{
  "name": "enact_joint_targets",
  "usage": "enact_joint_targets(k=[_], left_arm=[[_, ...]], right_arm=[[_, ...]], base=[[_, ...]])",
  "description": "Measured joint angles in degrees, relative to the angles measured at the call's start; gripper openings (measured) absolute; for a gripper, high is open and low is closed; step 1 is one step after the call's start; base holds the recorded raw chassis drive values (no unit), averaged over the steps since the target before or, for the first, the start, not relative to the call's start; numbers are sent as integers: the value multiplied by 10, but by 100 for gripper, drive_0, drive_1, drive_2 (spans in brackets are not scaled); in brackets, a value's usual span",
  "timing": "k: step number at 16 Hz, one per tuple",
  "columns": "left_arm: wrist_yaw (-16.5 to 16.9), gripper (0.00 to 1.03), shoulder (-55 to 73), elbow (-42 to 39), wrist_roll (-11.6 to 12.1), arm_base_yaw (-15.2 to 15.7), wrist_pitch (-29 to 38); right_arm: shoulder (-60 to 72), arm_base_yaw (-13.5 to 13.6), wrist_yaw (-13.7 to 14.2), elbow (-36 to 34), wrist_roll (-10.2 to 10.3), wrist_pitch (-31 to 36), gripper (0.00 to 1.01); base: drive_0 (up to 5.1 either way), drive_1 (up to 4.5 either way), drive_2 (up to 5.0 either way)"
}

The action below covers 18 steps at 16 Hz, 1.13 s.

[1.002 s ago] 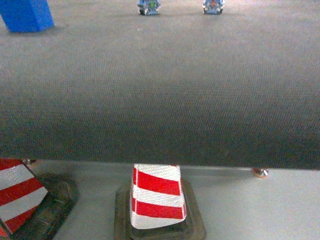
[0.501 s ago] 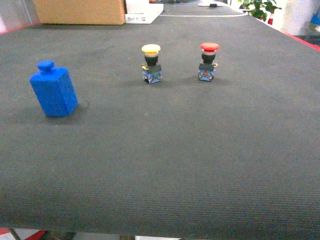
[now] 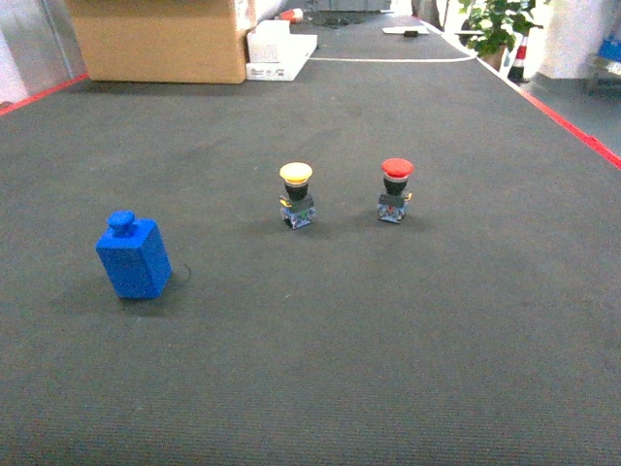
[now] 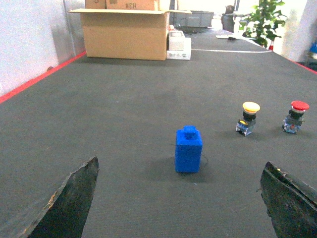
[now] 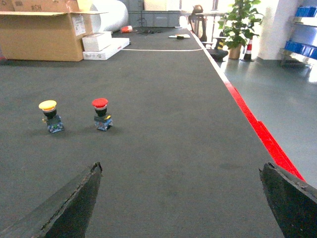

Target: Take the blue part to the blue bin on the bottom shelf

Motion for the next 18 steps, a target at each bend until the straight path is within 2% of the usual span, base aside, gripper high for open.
enact_joint_targets(k=[7,8,9,10,11,14,16,18], left_arm=[[0,98,0,0,0,0,1],[-46,98,20,16,-7,-17,-56],[-138,98,133,36,-10,-72,-12],[-170,98,213,45,-8,-99,51],[-176,98,308,54,1,-121,138],[-154,98,607,156,-1,-120,357],[-130,98,727,202,2,-119,409],[-104,98,852,264,2,-112,426]], right_arm=[[0,0,0,0,0,-2,98],[0,0,0,0,0,-2,98],[0,0,-1,0,0,-2,98],[0,0,-1,0,0,-1,98],[0,0,0,0,0,-2,98],[0,0,0,0,0,-2,98],[0,0,0,0,0,-2,98],[0,0,0,0,0,-2,98]], base=[[0,0,0],[0,0,0],[0,0,0],[0,0,0],[0,0,0],[0,0,0],[0,0,0],[0,0,0]])
